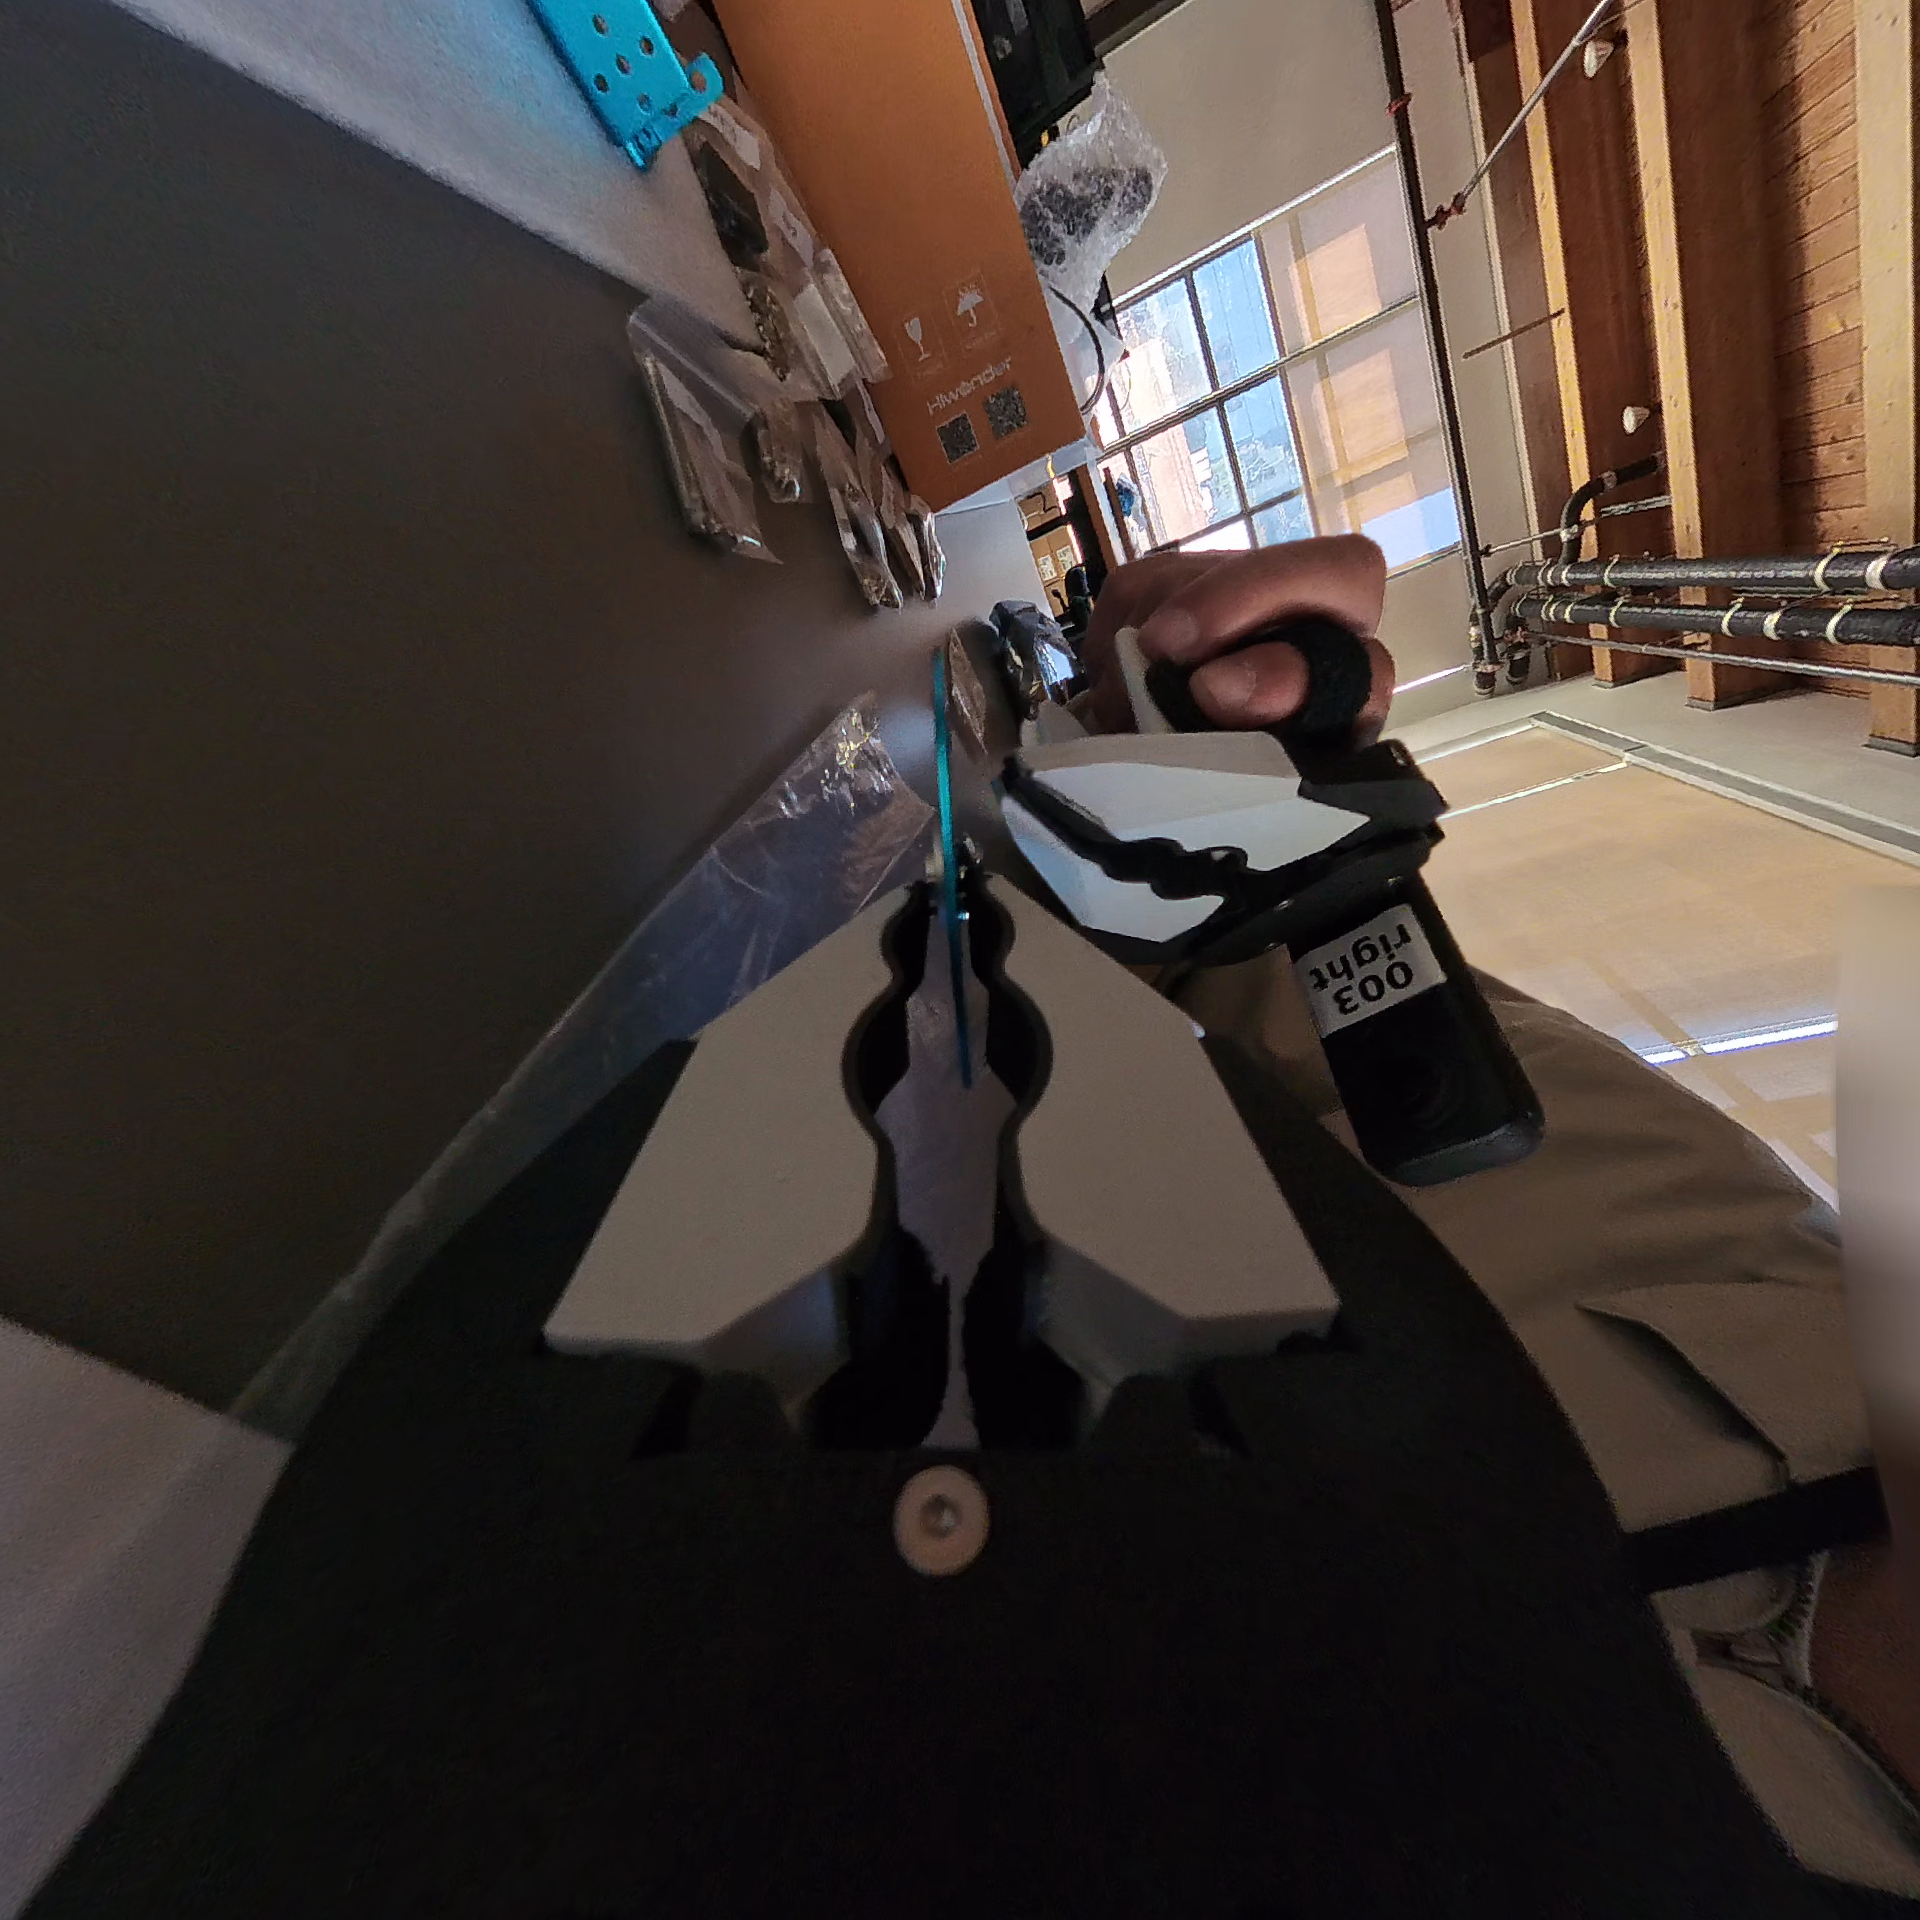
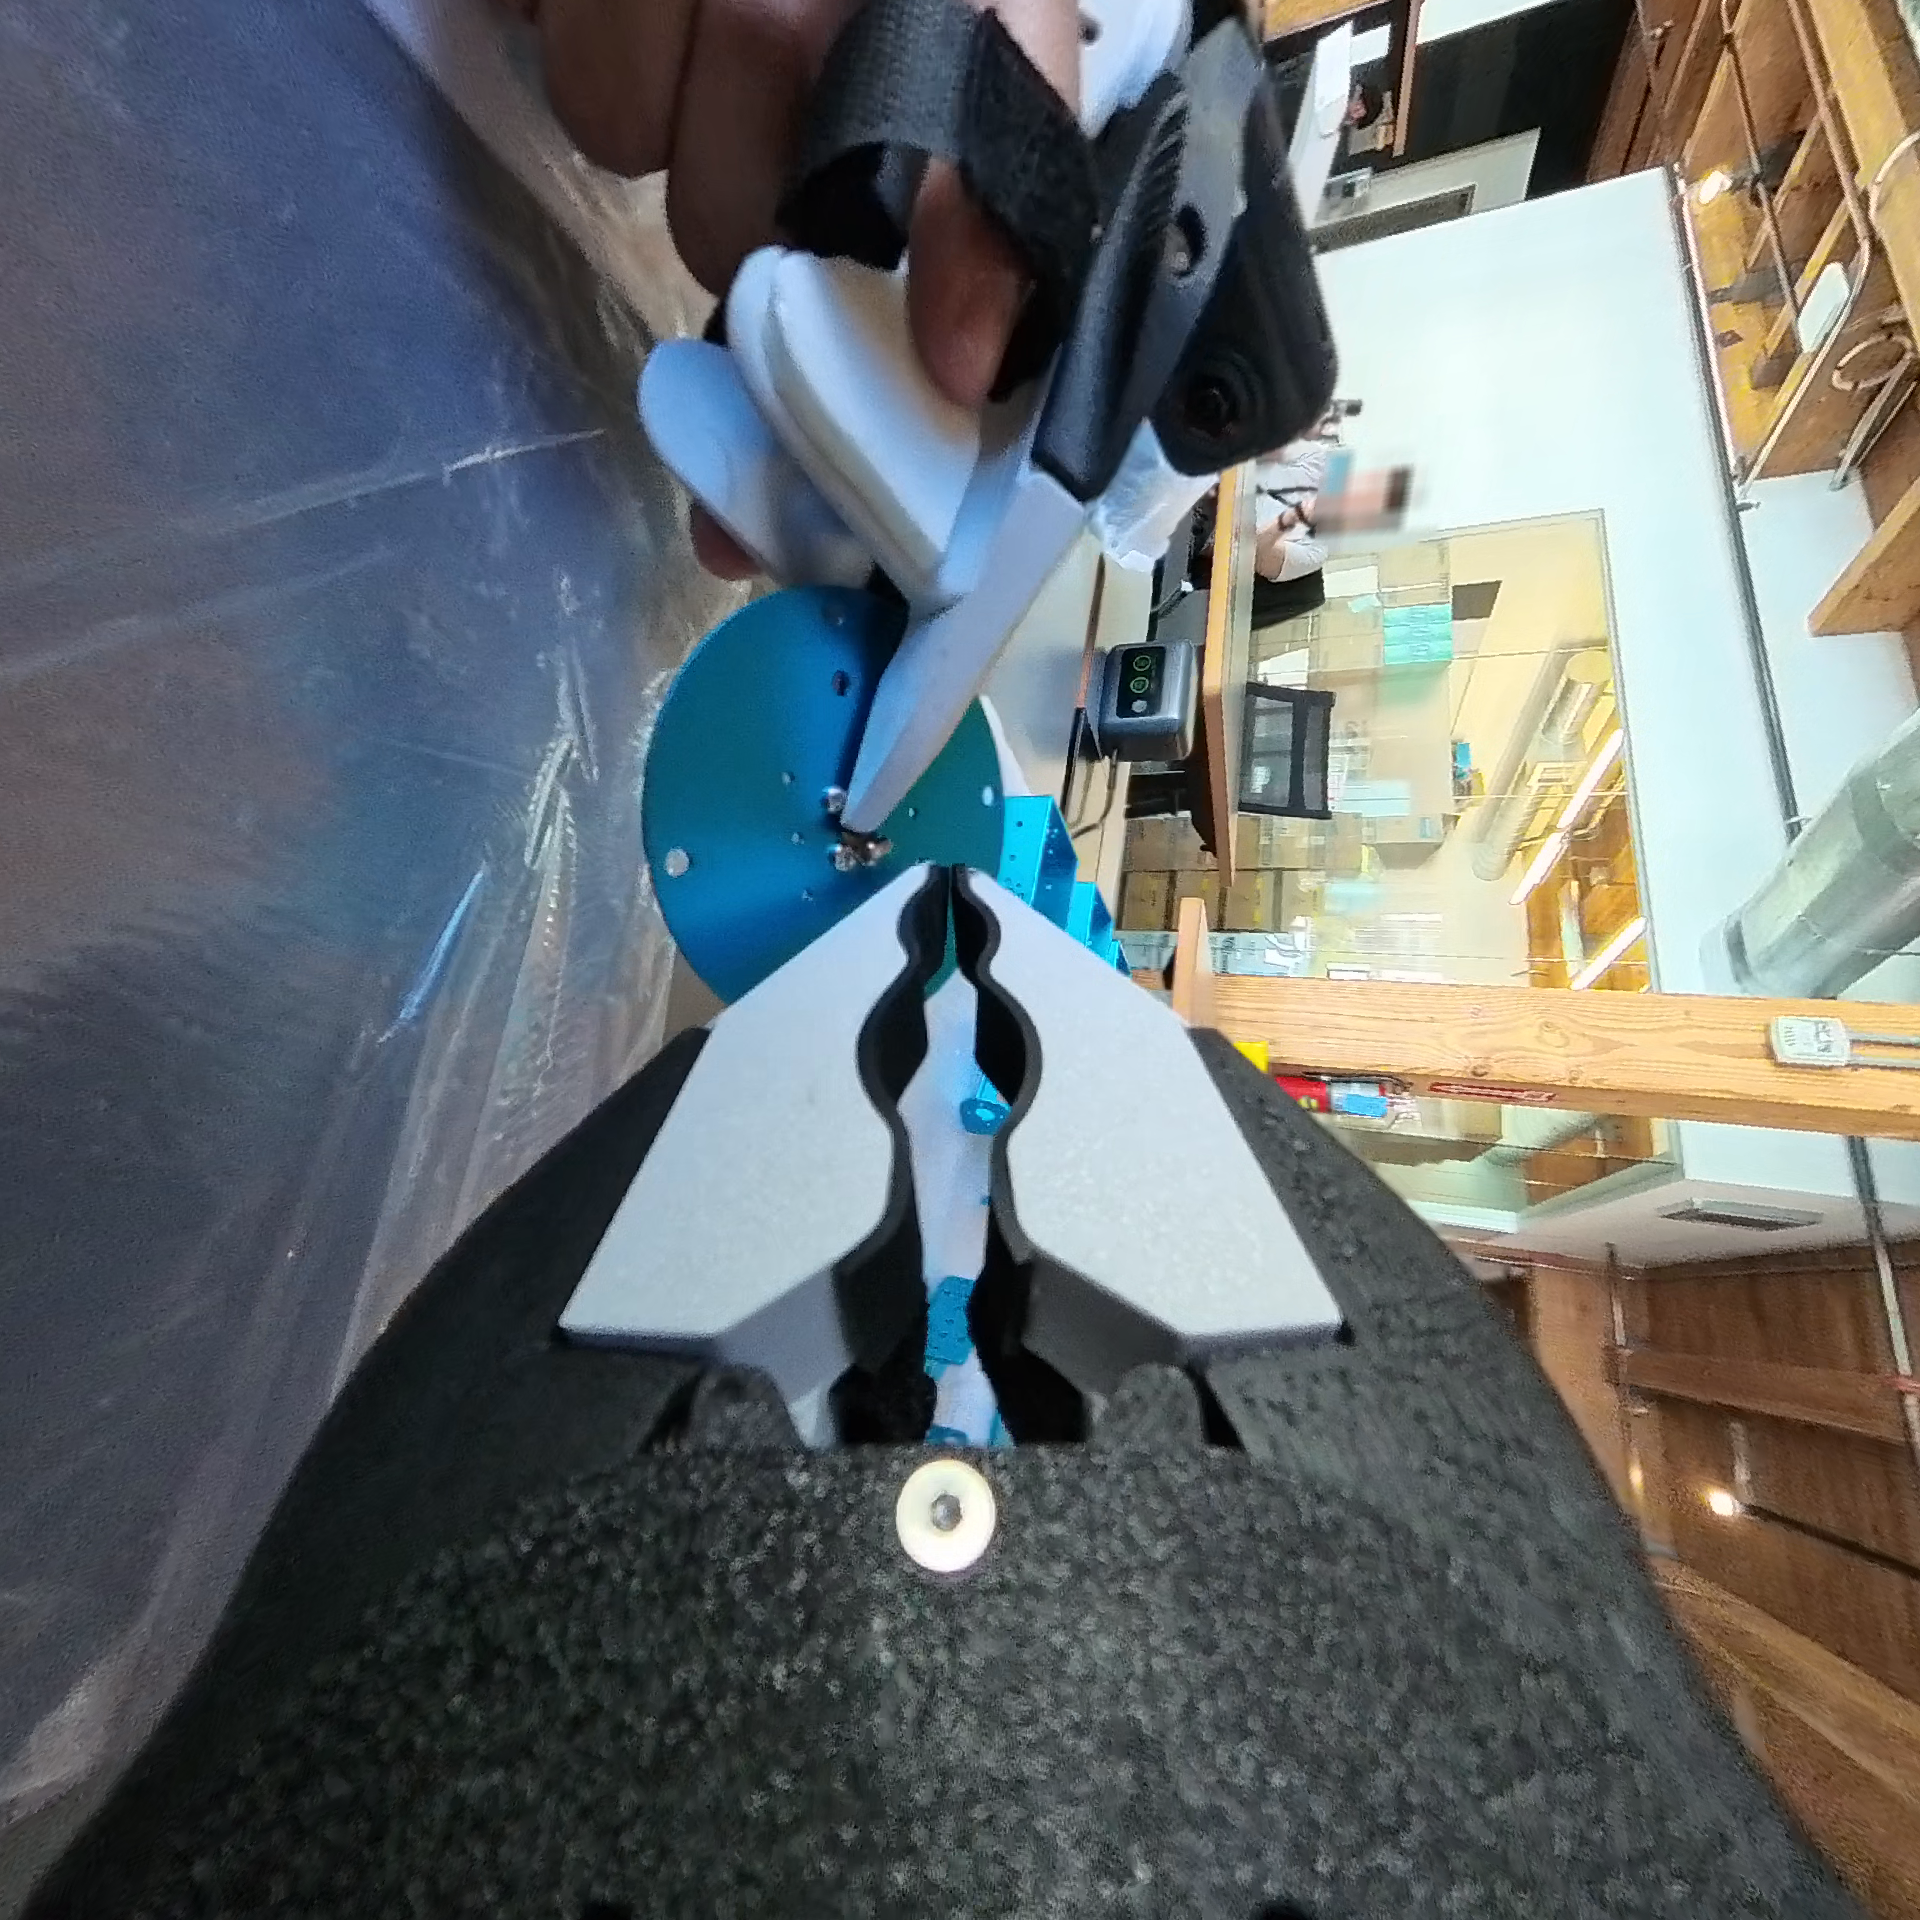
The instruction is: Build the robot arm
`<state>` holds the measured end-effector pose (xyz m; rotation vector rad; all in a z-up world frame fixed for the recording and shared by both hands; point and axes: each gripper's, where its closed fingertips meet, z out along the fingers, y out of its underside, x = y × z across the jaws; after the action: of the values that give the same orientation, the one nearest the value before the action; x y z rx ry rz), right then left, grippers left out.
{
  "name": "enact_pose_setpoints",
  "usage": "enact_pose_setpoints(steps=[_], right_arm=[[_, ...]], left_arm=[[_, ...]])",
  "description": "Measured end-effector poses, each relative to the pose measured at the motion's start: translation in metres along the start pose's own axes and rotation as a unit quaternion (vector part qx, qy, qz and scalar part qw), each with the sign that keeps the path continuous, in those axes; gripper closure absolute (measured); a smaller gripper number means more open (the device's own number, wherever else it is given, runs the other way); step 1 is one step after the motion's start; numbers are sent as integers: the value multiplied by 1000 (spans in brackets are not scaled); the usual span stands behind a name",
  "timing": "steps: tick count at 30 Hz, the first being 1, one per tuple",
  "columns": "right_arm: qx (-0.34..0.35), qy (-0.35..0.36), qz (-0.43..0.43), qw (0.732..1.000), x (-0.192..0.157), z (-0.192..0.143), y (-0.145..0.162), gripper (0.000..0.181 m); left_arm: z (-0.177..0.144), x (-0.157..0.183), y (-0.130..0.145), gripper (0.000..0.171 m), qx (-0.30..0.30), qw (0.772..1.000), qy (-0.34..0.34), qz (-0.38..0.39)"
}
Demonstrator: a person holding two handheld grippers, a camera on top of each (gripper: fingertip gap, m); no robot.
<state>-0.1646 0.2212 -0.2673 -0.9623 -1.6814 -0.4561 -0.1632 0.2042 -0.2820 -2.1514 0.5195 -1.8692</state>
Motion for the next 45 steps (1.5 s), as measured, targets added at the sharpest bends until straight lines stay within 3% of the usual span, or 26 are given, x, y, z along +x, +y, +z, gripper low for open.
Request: enact_pose_setpoints(steps=[12,15,21,25,32,45], right_arm=[[81,-72,161,981,8,-13,-8,172],[106,-128,210,963,0,-17,-13,172],[127,-166,288,935,0,-17,-10,181],[136,-202,335,910,-5,-14,-9,178],[140,-236,373,886,-16,-9,-9,176],[141,-230,373,887,-16,-7,-8,180]], left_arm=[[-2,1,-3,165,7,1000,12,-16],[-2,1,-3,165,7,1000,14,-18],[-1,2,-2,165,2,1000,13,-11],[-1,2,-1,164,1,1000,14,-11],[0,3,1,165,-3,1000,14,-7],[1,2,3,165,-9,1000,8,-1]])
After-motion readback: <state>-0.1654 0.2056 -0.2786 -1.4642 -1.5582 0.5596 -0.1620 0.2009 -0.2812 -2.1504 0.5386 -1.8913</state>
